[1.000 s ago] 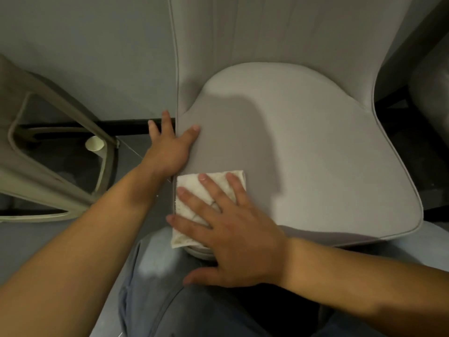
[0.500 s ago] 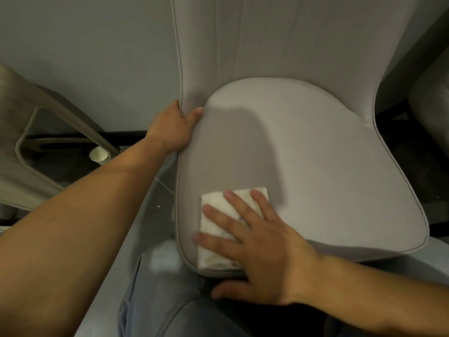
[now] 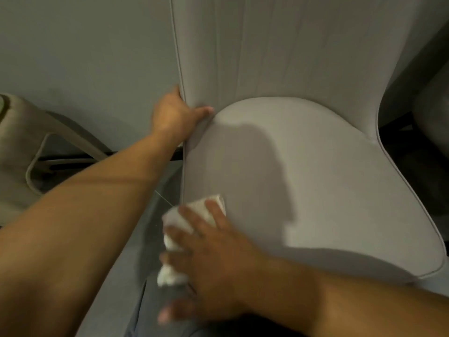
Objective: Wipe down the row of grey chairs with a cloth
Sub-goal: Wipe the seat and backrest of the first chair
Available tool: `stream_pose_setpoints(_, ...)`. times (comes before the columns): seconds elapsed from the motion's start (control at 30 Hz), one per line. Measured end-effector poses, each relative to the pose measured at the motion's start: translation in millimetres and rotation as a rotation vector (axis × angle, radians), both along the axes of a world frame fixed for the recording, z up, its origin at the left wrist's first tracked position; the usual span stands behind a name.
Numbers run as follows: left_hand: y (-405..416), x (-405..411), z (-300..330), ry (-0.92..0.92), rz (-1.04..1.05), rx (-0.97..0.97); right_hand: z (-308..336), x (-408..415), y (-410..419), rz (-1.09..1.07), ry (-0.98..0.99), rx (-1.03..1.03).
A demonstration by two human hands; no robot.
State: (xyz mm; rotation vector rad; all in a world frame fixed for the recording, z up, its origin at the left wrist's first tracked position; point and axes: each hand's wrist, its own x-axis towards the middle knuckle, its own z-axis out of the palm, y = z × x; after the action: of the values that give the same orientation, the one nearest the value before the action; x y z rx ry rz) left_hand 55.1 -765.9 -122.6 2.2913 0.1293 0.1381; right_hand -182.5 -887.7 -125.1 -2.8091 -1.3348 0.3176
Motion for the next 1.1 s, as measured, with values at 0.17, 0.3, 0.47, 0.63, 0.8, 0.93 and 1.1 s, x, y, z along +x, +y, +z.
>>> stream_pose_setpoints(0.17, 2, 3, -12, -0.123, 0.020, 0.171, -7, -1, -12, 0.062, -0.022, 0.099)
stream_pose_setpoints(0.3, 4, -1, -14, -0.168, 0.004, 0.247, 0, 78, 5, -0.135, 0.028, 0.034)
stream_pose_setpoints(0.47, 1, -3, -15, -0.216, -0.007, 0.279, -4, 101, 3, -0.184, -0.023, 0.040)
stream_pose_setpoints(0.63, 2, -4, -11, -0.160, -0.007, 0.204, -5, 52, -21, -0.134, -0.067, 0.149)
stream_pose_setpoints(0.8, -14, -24, -28, 0.008, 0.104, -0.088, -17, 9, -76, -0.098, -0.155, 0.249)
stream_pose_setpoints(0.93, -18, -33, -33, 0.125, 0.156, -0.037, -18, 26, -98, -0.081, -0.240, 0.348)
stream_pose_setpoints(1.1, -30, -49, -33, 0.064, 0.288, 0.053, 15, 100, -87, -0.623, -0.084, 0.938)
